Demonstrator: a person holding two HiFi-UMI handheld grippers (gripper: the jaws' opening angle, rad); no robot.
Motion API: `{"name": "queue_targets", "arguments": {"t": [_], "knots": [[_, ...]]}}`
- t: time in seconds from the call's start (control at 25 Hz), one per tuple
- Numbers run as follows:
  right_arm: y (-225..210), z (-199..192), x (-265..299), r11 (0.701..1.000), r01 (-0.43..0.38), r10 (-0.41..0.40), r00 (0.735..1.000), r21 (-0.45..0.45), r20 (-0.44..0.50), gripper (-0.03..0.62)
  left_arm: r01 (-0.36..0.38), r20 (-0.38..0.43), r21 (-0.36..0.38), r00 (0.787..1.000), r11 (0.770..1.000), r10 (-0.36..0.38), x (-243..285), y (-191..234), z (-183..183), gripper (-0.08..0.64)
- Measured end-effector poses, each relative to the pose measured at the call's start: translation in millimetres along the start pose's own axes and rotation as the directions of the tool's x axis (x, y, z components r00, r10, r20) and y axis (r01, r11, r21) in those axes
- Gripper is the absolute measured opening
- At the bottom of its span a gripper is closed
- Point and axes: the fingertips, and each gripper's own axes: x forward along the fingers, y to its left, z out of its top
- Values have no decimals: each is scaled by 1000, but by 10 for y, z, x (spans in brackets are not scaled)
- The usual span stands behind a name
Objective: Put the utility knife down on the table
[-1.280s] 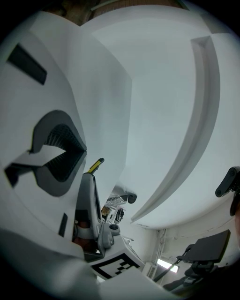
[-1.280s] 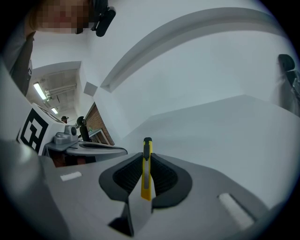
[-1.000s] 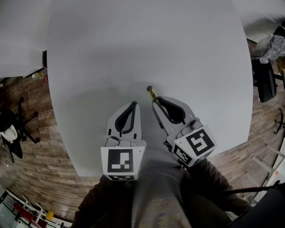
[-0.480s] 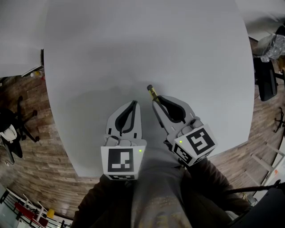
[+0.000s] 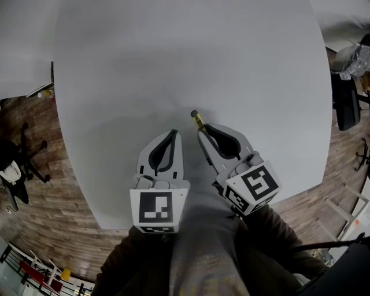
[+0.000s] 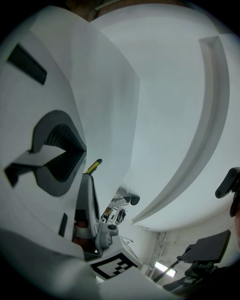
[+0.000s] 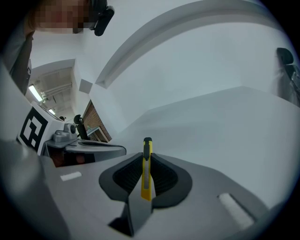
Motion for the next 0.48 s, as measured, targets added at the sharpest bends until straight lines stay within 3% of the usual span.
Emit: {"name": "queue_targets", "arguments": {"t": [0.48], "knots": [[-37,-75,36,1000,1,-1,1000,11,-21,51,16,-31,0,999,1000,-16,50,-6,-43,3]]}}
